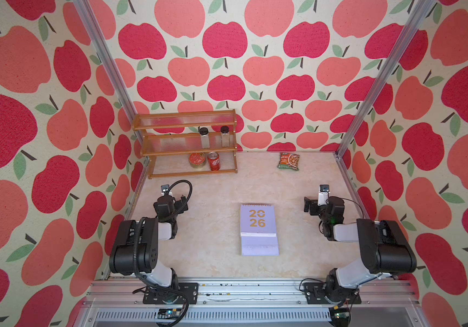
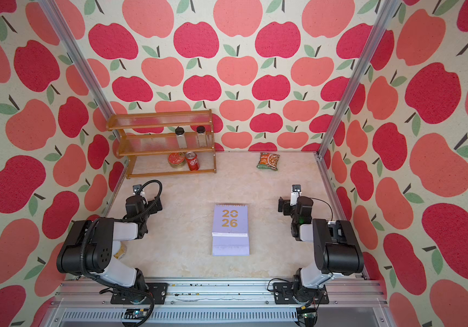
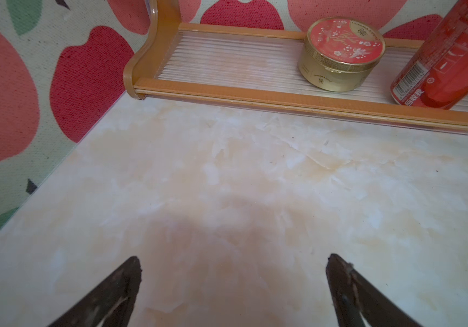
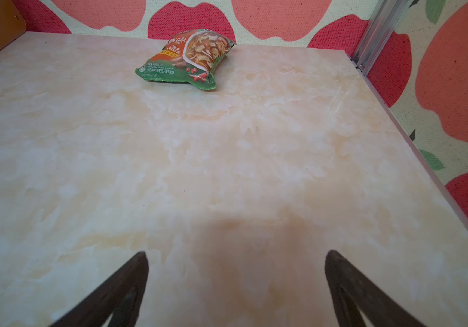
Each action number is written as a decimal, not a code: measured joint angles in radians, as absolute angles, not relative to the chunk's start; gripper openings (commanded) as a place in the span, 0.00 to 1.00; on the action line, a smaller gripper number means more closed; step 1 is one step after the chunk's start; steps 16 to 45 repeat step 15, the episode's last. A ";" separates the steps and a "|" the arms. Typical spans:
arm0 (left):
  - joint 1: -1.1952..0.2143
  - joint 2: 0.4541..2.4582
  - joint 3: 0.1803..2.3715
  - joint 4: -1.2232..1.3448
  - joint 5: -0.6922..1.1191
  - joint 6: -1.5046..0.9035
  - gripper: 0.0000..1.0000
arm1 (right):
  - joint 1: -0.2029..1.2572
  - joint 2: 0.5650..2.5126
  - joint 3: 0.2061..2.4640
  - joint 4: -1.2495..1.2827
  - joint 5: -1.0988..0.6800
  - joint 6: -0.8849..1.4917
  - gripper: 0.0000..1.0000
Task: Stack the calendars
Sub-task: Reset both arms
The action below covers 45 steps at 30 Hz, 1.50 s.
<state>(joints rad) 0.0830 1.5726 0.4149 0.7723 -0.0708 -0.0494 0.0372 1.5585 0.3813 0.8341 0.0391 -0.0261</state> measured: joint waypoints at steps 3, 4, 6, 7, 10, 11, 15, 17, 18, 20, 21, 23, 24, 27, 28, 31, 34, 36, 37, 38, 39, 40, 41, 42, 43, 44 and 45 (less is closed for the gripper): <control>0.084 1.573 0.415 0.784 -0.058 -0.049 0.99 | 0.058 1.558 0.381 0.845 0.081 -0.028 0.99; 0.084 1.573 0.415 0.787 -0.054 -0.049 0.99 | 0.063 1.558 0.381 0.846 0.088 -0.030 0.99; 0.084 1.573 0.415 0.792 -0.050 -0.049 0.99 | 0.065 1.558 0.381 0.846 0.097 -0.033 0.99; 0.084 1.573 0.415 0.795 -0.049 -0.049 1.00 | 0.065 1.558 0.381 0.846 0.102 -0.033 0.99; 0.084 1.573 0.415 0.798 -0.043 -0.049 0.99 | 0.065 1.558 0.381 0.846 0.113 -0.033 0.99; 0.083 1.573 0.415 0.798 -0.043 -0.049 0.99 | 0.065 1.558 0.382 0.845 0.114 -0.033 0.99; 0.083 1.573 0.415 0.798 -0.043 -0.049 0.99 | 0.059 1.558 0.382 0.845 0.112 -0.033 0.99; 0.083 1.573 0.415 0.798 -0.043 -0.049 0.99 | 0.059 1.558 0.382 0.845 0.112 -0.033 0.99; 0.083 1.573 0.415 0.798 -0.043 -0.049 0.99 | 0.059 1.558 0.382 0.845 0.112 -0.033 0.99; 0.083 1.573 0.415 0.798 -0.043 -0.049 0.99 | 0.059 1.558 0.382 0.845 0.112 -0.033 0.99; 0.083 1.573 0.415 0.798 -0.043 -0.049 0.99 | 0.059 1.558 0.382 0.845 0.112 -0.033 0.99; 0.083 1.573 0.415 0.798 -0.043 -0.049 0.99 | 0.059 1.558 0.382 0.845 0.112 -0.033 0.99; 0.083 1.573 0.415 0.798 -0.043 -0.049 0.99 | 0.059 1.558 0.382 0.845 0.112 -0.033 0.99; 0.083 1.573 0.415 0.798 -0.043 -0.049 0.99 | 0.059 1.558 0.382 0.845 0.112 -0.033 0.99; 0.083 1.573 0.415 0.798 -0.043 -0.049 0.99 | 0.059 1.558 0.382 0.845 0.112 -0.033 0.99; 0.083 1.573 0.415 0.798 -0.043 -0.049 0.99 | 0.059 1.558 0.382 0.845 0.112 -0.033 0.99; 0.083 1.573 0.415 0.798 -0.043 -0.049 0.99 | 0.059 1.558 0.382 0.845 0.112 -0.033 0.99; 0.083 1.573 0.415 0.798 -0.043 -0.049 0.99 | 0.059 1.558 0.382 0.845 0.112 -0.033 0.99; 0.083 1.573 0.415 0.798 -0.043 -0.049 0.99 | 0.059 1.558 0.382 0.845 0.112 -0.033 0.99; 0.083 1.573 0.415 0.798 -0.043 -0.049 0.99 | 0.059 1.558 0.382 0.845 0.112 -0.033 0.99; 0.083 1.573 0.415 0.798 -0.043 -0.049 0.99 | 0.059 1.558 0.382 0.845 0.112 -0.033 0.99; 0.083 1.573 0.415 0.798 -0.043 -0.049 0.99 | 0.059 1.558 0.382 0.845 0.112 -0.033 0.99; 0.083 1.573 0.415 0.798 -0.043 -0.049 0.99 | 0.059 1.558 0.382 0.845 0.112 -0.033 0.99; 0.083 1.573 0.415 0.798 -0.043 -0.049 0.99 | 0.059 1.558 0.382 0.845 0.112 -0.033 0.99; 0.083 1.573 0.415 0.798 -0.043 -0.049 0.99 | 0.059 1.558 0.382 0.845 0.112 -0.033 0.99; 0.083 1.573 0.415 0.798 -0.043 -0.049 0.99 | 0.059 1.558 0.382 0.845 0.112 -0.033 0.99; 0.083 1.573 0.415 0.798 -0.043 -0.049 0.99 | 0.059 1.558 0.382 0.845 0.112 -0.033 0.99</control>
